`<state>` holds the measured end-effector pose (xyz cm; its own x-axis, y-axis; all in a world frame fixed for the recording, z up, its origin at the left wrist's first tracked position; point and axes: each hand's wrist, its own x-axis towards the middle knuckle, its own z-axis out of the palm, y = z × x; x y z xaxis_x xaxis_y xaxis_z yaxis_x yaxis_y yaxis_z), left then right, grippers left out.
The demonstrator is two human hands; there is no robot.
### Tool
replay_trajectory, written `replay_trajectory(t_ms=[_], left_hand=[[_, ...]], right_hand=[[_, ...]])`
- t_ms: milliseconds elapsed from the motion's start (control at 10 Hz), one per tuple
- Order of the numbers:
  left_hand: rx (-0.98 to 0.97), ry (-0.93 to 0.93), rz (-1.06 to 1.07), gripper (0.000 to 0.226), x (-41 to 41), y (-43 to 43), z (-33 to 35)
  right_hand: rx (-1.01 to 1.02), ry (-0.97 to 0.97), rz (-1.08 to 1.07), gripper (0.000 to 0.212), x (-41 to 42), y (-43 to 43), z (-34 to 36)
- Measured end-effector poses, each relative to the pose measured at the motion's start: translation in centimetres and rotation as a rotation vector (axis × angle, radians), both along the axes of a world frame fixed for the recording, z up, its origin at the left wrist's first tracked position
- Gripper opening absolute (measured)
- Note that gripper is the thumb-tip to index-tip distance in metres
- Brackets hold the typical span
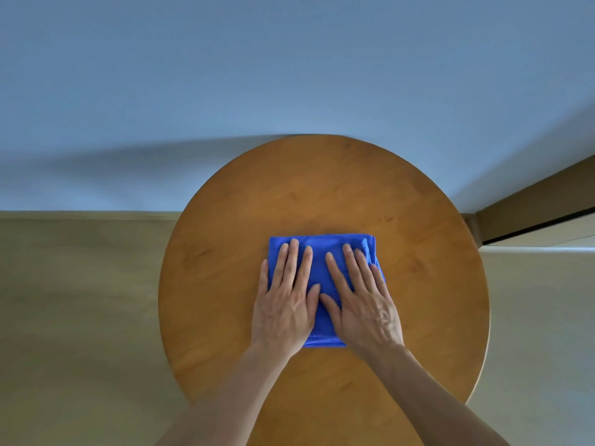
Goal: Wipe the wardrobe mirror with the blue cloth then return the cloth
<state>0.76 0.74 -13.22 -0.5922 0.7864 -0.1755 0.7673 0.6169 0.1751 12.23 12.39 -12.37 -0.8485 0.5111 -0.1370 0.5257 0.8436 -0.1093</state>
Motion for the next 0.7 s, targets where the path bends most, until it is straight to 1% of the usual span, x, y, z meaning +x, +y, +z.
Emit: replay_trajectory(t_ms=[100,200,300,400,500,600,700], left_hand=[[0.054,-0.017,0.028,0.071,-0.3,0.1,-1.0],[0.048,-0.036,0.054,0.081,-1.2,0.0,-1.2],[-0.060,-0.052,0.006,0.092,-2.4,-0.5,-0.7],[-0.199,-0.073,-0.056,0.100,-3.3,-0.5,0.4],[-0.235,-0.117,-0.055,0.100,-3.2,-0.7,2.9],[-0.195,-0.135,0.019,0.086,-2.8,-1.8,6.4],[-0.129,-0.251,0.069,0.079,-1.2,-3.3,10.3]], right_hand=[[-0.026,0.004,-0.117,0.085,0.3,0.6,-1.3],[-0.061,0.009,-0.168,0.097,0.4,1.0,-1.4],[-0.129,-0.044,-0.213,0.107,0.4,1.6,-0.7],[-0.184,-0.187,-0.194,0.107,0.5,2.7,0.7],[-0.245,-0.288,-0.173,0.093,1.0,3.6,2.7],[-0.312,-0.278,-0.209,0.085,2.3,3.6,6.0],[-0.419,-0.209,-0.256,0.077,4.2,2.2,9.9]])
